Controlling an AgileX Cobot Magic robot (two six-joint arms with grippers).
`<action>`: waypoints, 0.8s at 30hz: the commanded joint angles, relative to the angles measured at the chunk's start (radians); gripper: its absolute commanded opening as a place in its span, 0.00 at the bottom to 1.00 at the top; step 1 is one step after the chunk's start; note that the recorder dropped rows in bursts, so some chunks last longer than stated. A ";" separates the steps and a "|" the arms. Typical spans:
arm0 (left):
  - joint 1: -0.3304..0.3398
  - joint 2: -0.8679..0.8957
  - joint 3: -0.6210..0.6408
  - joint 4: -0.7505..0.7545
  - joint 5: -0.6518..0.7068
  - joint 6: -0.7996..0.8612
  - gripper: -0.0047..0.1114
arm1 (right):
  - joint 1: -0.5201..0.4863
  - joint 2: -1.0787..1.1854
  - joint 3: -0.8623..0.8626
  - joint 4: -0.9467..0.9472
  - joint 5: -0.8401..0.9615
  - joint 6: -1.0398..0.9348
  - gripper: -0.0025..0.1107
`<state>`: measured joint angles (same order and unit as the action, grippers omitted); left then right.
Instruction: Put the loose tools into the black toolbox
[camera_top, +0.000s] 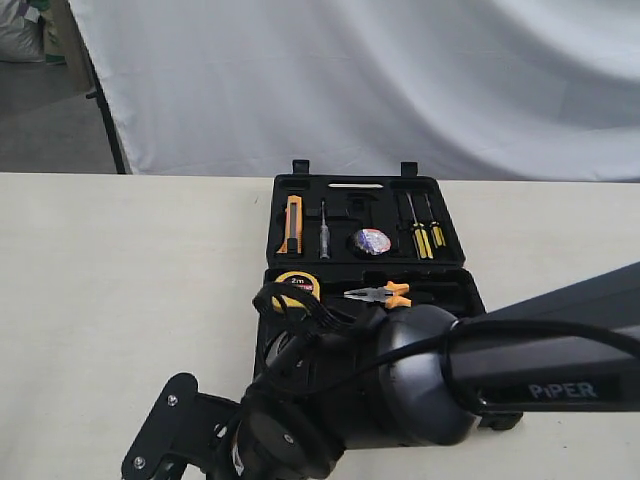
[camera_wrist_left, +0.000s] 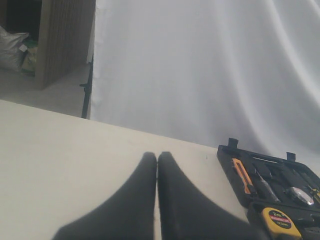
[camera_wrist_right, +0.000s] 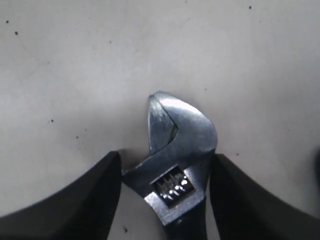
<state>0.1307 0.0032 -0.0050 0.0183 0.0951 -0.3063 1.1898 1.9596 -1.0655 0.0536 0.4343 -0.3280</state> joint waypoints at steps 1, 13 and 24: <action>0.025 -0.003 -0.003 0.004 -0.007 -0.005 0.05 | -0.001 0.045 -0.012 -0.003 0.055 0.009 0.44; 0.025 -0.003 -0.003 0.004 -0.007 -0.005 0.05 | -0.005 -0.086 -0.112 -0.077 0.281 -0.053 0.02; 0.025 -0.003 -0.003 0.004 -0.007 -0.005 0.05 | -0.091 -0.092 -0.112 -0.032 0.211 0.202 0.03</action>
<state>0.1307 0.0032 -0.0050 0.0183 0.0951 -0.3063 1.1007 1.8513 -1.1741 0.0129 0.6932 -0.2331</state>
